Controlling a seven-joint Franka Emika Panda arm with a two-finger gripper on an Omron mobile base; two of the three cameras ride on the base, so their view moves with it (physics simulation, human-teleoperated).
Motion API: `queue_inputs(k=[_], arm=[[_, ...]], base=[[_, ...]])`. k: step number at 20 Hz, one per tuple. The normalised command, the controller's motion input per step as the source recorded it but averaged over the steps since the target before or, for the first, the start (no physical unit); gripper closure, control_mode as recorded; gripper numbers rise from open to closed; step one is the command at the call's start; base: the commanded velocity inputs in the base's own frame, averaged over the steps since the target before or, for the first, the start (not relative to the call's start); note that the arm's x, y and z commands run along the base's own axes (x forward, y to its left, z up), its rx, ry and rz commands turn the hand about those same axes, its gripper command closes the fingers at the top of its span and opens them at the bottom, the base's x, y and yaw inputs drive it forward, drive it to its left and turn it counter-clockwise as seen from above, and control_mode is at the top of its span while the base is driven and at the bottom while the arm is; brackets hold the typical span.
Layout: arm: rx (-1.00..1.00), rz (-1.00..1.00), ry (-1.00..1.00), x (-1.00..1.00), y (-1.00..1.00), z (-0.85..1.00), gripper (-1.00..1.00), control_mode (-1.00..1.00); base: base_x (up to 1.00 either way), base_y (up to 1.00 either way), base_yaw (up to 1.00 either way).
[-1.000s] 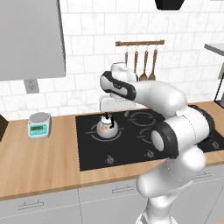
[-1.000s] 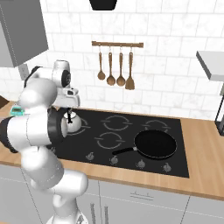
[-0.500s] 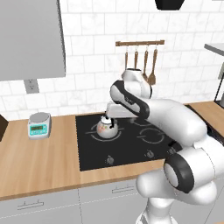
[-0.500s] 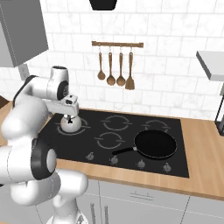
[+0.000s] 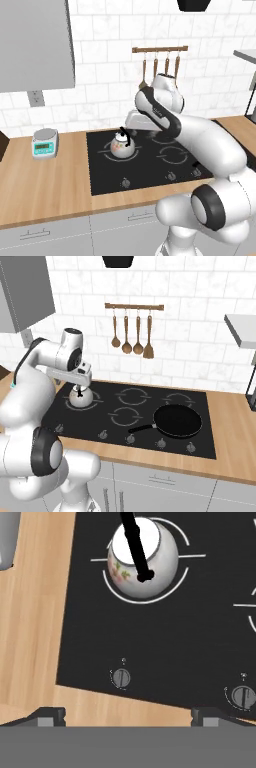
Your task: Pick the kettle from the counter and place it on a stove burner. Then turn the burner on.
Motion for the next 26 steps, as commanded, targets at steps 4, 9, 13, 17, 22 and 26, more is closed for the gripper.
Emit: queue_inputs(k=[4, 9, 13, 17, 22, 26], arm=[[0.01, 0.0, -0.01, -0.11, -0.05, 0.0, -1.0, -1.0], [0.0, 0.0, 0.0, -0.25, 0.0, 0.0, -1.0, -1.0], [-0.01, 0.0, 0.0, -0.42, 0.04, -0.19, -1.0, -1.0], [-0.13, 0.0, 0.17, -0.04, 0.3, -0.34, -1.0, -1.0], [-0.07, 0.0, 0.35, 0.21, 0.27, -0.17, -1.0, -1.0], [0.02, -0.06, 0.17, 0.18, 0.02, -0.74, -1.0, -1.0]], base=[[0.0, 0.0, 0.0], [0.0, 0.0, 0.0], [0.0, 0.0, 0.0], [0.0, 0.0, 0.0], [0.0, 0.0, 0.0], [0.0, 0.0, 0.0]])
